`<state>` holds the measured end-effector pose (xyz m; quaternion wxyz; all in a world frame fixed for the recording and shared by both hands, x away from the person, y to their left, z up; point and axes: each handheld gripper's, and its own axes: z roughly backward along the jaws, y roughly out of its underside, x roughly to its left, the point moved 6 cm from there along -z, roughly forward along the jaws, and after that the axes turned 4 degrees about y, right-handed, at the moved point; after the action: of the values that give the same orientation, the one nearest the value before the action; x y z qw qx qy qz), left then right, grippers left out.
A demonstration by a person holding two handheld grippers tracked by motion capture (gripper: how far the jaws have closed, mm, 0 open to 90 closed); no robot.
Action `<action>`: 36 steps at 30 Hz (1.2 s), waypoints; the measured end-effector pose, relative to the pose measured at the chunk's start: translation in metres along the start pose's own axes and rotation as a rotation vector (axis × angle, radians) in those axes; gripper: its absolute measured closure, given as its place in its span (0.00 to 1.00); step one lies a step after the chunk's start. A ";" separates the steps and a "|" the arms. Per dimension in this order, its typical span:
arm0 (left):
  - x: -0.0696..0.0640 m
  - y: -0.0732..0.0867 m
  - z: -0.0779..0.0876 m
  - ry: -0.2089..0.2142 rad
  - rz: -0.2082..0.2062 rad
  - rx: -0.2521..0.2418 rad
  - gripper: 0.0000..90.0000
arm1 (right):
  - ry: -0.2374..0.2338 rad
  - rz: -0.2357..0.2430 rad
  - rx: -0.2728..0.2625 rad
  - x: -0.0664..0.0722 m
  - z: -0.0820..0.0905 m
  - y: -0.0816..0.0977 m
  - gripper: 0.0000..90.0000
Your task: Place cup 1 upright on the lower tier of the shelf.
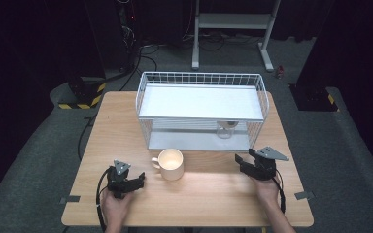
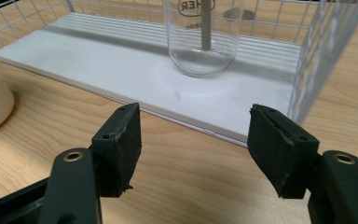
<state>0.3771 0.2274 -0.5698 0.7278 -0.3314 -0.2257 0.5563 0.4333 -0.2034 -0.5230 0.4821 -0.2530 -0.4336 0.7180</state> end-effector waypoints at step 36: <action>0.000 0.000 0.000 0.001 -0.001 0.001 0.18 | -0.013 -0.002 -0.010 -0.007 0.039 0.032 0.38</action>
<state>0.3771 0.2276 -0.5698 0.7283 -0.3313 -0.2251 0.5560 0.3900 -0.2297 -0.5319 0.4787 -0.2504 -0.4404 0.7171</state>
